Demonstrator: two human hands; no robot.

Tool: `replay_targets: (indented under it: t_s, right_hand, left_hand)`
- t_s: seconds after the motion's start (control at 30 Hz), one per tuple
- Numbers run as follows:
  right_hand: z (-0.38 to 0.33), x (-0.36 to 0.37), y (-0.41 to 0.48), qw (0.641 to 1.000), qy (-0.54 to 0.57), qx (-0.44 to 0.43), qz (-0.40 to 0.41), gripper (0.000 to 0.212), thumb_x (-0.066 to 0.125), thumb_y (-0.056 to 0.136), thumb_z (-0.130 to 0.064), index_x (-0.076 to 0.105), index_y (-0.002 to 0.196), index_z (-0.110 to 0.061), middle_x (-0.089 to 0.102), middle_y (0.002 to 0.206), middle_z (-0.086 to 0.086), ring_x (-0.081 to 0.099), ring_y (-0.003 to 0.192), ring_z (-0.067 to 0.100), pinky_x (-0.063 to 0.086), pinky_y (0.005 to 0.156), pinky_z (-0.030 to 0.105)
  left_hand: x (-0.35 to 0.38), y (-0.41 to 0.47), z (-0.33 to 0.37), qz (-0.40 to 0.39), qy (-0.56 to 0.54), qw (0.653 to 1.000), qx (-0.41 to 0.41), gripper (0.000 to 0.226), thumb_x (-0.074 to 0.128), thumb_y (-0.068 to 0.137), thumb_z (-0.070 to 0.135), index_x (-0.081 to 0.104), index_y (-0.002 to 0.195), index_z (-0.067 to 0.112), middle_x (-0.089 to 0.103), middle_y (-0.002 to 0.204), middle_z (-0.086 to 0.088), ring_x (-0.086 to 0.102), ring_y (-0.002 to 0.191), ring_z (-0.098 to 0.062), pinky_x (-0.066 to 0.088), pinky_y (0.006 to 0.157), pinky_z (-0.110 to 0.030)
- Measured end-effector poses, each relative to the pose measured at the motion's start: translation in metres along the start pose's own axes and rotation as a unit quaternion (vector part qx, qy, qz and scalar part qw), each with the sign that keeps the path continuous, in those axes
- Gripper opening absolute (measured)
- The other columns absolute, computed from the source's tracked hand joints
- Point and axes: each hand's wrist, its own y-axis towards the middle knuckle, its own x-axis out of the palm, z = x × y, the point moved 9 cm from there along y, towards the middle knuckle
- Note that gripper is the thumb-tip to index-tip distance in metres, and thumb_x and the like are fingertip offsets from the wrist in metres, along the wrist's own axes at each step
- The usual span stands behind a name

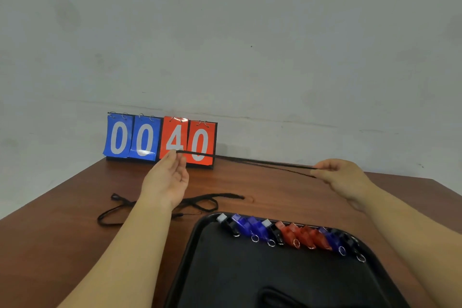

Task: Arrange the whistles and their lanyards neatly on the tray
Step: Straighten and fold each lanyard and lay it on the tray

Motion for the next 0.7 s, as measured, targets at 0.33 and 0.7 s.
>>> replay_targets:
  t_s: [0.33, 0.7]
  right_hand:
    - [0.038, -0.004, -0.021, 0.967, 0.236, 0.094, -0.021, 0.011, 0.073, 0.092, -0.010, 0.070, 0.102, -0.010, 0.070, 0.067, 0.003, 0.061, 0.060, 0.010, 0.048, 0.057, 0.022]
    - [0.053, -0.019, -0.051, 0.945, 0.309, 0.096, -0.052, 0.008, 0.071, 0.090, -0.001, 0.069, 0.096, -0.006, 0.071, 0.076, 0.007, 0.069, 0.064, 0.009, 0.056, 0.058, 0.017]
  left_hand:
    - [0.016, -0.003, -0.008, -0.052, 0.049, 0.997, 0.013, 0.030, 0.071, 0.095, 0.021, 0.068, 0.125, 0.017, 0.080, 0.087, 0.002, 0.077, 0.081, -0.007, 0.059, 0.064, -0.023]
    - [0.015, 0.005, -0.013, -0.029, 0.093, 0.995, 0.027, 0.035, 0.077, 0.089, 0.024, 0.070, 0.124, 0.020, 0.078, 0.089, 0.006, 0.074, 0.077, -0.004, 0.053, 0.073, -0.022]
